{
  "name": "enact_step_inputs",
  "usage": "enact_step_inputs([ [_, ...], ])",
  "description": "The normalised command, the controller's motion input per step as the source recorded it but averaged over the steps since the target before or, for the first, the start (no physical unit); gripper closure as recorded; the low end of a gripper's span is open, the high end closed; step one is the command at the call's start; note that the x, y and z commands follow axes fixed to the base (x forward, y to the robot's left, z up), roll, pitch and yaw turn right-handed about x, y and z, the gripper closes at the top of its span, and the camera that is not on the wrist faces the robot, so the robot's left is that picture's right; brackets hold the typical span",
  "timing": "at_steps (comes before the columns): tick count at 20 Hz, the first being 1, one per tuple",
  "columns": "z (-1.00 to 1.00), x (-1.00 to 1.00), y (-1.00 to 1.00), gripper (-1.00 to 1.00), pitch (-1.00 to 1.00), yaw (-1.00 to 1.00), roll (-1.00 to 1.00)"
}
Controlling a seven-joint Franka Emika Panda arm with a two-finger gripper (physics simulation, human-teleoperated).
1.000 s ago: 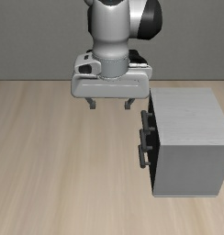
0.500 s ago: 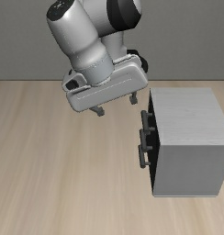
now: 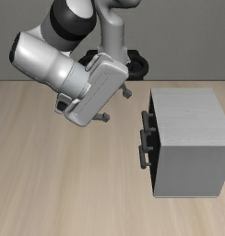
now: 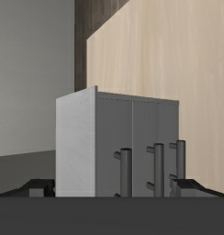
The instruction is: Open the top layer of the cabinet
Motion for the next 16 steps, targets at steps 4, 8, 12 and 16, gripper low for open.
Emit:
enact_step_inputs([
  [4,0.0,0.0,0.0,-1.0,0.0,0.0,0.45],
  [8,0.0,0.0,0.0,-1.0,0.0,0.0,0.51],
  [12,-0.75,0.0,0.0,-1.0,0.0,0.0,0.06],
  [16,0.0,0.0,1.0,-1.0,0.0,0.0,0.0],
])
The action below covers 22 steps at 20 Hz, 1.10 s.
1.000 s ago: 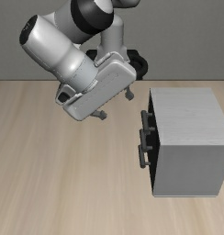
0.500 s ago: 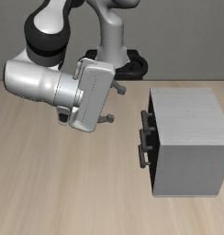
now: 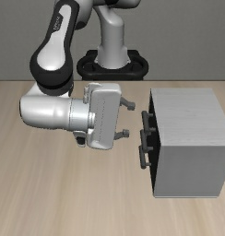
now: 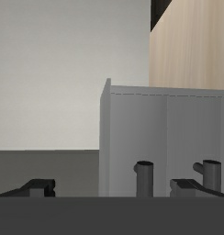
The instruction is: Open the top layer of the cabinet
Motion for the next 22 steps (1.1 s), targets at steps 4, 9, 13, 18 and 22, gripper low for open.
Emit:
enact_step_inputs([
  [4,-0.5,0.0,0.5,-1.0,0.0,0.0,0.0],
  [9,-0.2,-0.6,0.2,-1.0,0.0,0.0,0.0],
  [13,-0.5,0.0,0.0,1.0,0.0,0.0,0.0],
  [18,0.0,0.0,0.0,1.0,0.0,0.0,0.0],
  [22,0.0,0.0,-0.25,1.0,0.0,0.0,0.0],
])
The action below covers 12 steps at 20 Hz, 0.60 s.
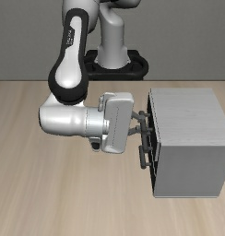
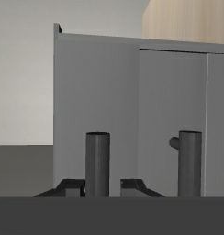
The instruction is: Open the top layer of the cabinet
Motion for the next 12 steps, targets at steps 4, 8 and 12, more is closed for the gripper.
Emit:
enact_step_inputs([
  [4,0.0,0.0,0.0,1.0,0.0,0.0,0.0],
  [8,0.0,0.0,-0.5,1.0,0.0,0.0,0.0],
  [12,0.0,0.0,-1.0,1.0,0.0,0.0,0.0],
])
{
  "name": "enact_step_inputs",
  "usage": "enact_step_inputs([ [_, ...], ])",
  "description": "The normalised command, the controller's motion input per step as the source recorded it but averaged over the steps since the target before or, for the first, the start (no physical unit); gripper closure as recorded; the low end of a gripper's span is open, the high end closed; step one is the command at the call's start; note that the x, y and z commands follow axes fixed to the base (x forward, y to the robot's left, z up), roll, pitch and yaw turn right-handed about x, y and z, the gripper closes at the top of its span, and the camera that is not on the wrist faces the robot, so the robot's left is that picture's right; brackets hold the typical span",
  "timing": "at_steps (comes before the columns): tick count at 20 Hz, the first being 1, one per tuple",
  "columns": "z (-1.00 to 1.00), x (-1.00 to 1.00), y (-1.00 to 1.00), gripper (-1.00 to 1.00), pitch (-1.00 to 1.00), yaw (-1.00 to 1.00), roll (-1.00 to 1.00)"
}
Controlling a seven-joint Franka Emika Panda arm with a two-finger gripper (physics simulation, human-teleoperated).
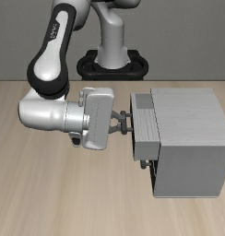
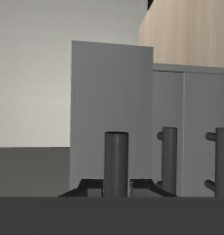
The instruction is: Open the top layer of the cabinet
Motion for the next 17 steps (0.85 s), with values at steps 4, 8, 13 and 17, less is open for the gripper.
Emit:
enact_step_inputs([
  [4,0.0,0.0,-1.0,1.0,0.0,0.0,0.0],
  [8,0.0,0.0,-1.0,1.0,0.0,0.0,0.0],
  [13,0.0,0.0,-1.0,1.0,0.0,0.0,0.0],
  [17,0.0,0.0,-1.0,1.0,0.0,0.0,0.0],
])
